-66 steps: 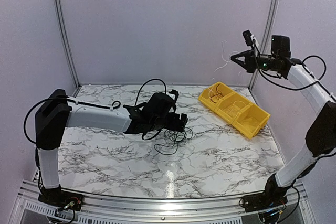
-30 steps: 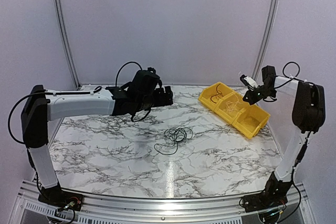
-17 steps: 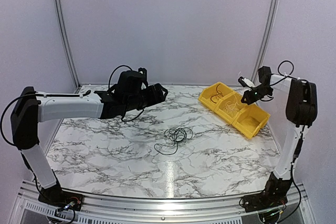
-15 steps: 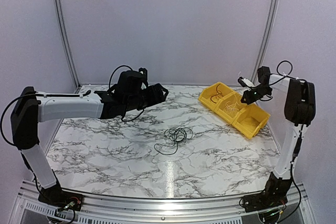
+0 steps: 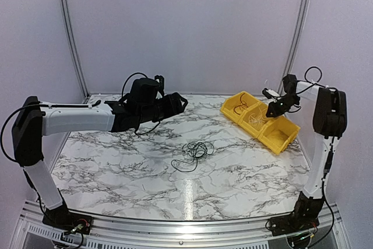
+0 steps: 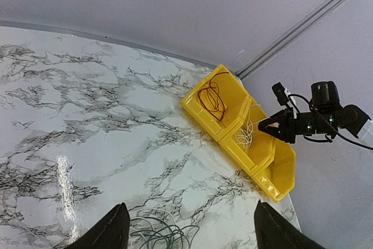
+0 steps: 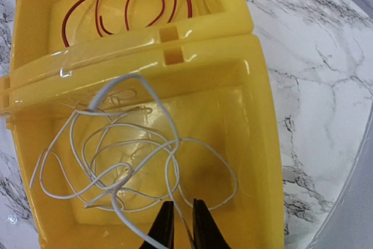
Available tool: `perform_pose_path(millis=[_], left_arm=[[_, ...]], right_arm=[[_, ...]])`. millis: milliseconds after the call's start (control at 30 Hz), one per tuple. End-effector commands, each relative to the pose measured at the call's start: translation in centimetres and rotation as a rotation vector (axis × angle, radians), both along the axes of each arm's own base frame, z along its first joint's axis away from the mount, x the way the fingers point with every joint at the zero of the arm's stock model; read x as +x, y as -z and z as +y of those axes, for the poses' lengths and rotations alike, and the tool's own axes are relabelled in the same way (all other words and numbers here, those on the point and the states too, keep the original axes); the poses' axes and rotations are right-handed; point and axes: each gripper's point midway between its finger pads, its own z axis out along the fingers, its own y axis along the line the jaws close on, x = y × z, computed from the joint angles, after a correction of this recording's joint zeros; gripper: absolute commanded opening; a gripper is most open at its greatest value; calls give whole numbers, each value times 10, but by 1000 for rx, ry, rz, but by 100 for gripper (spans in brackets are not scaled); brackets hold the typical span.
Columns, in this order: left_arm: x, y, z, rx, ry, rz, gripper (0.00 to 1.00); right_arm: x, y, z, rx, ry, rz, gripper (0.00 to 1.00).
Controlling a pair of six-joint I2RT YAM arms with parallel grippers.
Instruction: Untangle the cables
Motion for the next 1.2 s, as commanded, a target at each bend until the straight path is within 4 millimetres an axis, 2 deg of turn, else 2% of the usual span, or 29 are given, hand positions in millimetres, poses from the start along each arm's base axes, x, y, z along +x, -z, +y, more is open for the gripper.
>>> perform_pose_path(millis=[0, 200, 400, 500, 600, 700, 833, 1000, 1167], left_arm=[[3, -16, 1, -26, -11, -41, 77], [5, -3, 4, 38, -13, -44, 77], [2, 27, 6, 195, 27, -4, 76], [-2, 36, 6, 223, 54, 11, 75], [-8, 50, 2, 252, 102, 35, 69], [-10, 71, 8, 291, 82, 95, 66], [-13, 87, 15, 317, 57, 143, 68], [-20, 88, 12, 330, 82, 133, 70], [-24, 91, 17, 349, 69, 150, 71]], right_arm=[[-9, -53, -6, -66, 12, -67, 22], [-29, -97, -6, -113, -28, -127, 39], [-37, -134, 9, -86, -97, -198, 42], [-42, -145, 36, -20, -194, -236, 40], [-59, -149, 85, 79, -345, -268, 35], [-78, -145, 138, 136, -489, -282, 33], [-101, -117, 190, 157, -623, -224, 33], [-125, -66, 237, 209, -713, -79, 33], [-137, -19, 264, 226, -742, 29, 38]])
